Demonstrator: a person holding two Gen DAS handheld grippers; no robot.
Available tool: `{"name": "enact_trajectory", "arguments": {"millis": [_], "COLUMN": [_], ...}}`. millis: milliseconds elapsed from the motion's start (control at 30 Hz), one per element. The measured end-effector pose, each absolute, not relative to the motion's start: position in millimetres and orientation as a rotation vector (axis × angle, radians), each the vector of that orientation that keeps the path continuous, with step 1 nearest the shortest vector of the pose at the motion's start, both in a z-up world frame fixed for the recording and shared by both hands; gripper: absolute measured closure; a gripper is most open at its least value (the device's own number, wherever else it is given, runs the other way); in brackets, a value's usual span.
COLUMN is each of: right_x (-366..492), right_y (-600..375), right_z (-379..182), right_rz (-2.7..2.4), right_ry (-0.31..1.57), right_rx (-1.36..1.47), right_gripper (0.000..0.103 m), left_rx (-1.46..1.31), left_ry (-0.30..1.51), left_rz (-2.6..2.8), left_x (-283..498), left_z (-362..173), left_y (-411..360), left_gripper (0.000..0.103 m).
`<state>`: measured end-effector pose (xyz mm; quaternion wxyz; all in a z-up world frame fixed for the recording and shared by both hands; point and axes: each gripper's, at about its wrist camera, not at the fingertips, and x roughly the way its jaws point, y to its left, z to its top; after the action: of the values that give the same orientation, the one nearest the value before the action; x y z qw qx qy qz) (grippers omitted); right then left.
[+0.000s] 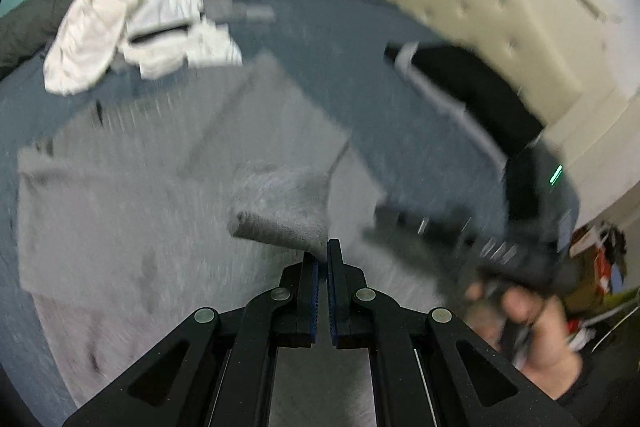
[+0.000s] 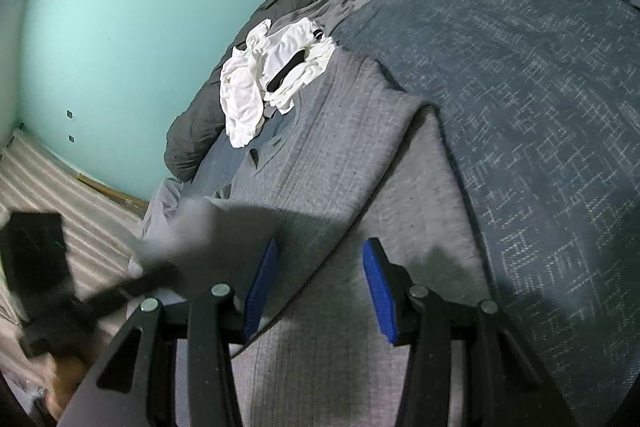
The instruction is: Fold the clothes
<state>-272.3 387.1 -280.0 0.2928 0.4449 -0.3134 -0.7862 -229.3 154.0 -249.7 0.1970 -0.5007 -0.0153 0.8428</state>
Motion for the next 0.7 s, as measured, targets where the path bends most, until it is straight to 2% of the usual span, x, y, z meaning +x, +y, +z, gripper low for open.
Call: {"name": "enact_trajectory", "arguments": {"millis": [67, 133, 200, 300, 367, 500, 700], "right_x": [-273, -274, -274, -276, -276, -274, -266], "right_y": [382, 377, 374, 370, 368, 359, 325], "right_z": [-282, -284, -287, -290, -293, -294, -290], "right_rz": [-2.076, -2.059, -2.040, -2.031, -2.032, -2.051, -2.120], "right_ry": [-0.831, -0.820, -0.810, -0.796, -0.787, -0.722, -0.432], "right_rx": [1.195, 1.211, 1.231, 1.260, 1.279, 1.317, 1.374], "right_gripper": [0.056, 0.056, 0.055, 0.053, 0.046, 0.043, 0.043], "left_rx": [-1.437, -1.451, -1.433, -1.446, -1.467, -1.529, -1.573], "left_ry": [-0.022, -0.043, -0.054, -0.062, -0.082, -0.144, -0.211], "left_rz": [2.348, 2.337, 2.350, 2.391, 2.419, 2.463, 2.494], "left_x": [-224, -220, -213, -204, -203, -200, -191], "left_z": [-265, -273, -273, -275, -279, -290, -308], "left_y": [156, 153, 144, 122, 106, 71, 42], "left_gripper": [0.095, 0.068, 0.058, 0.058, 0.058, 0.058, 0.058]}}
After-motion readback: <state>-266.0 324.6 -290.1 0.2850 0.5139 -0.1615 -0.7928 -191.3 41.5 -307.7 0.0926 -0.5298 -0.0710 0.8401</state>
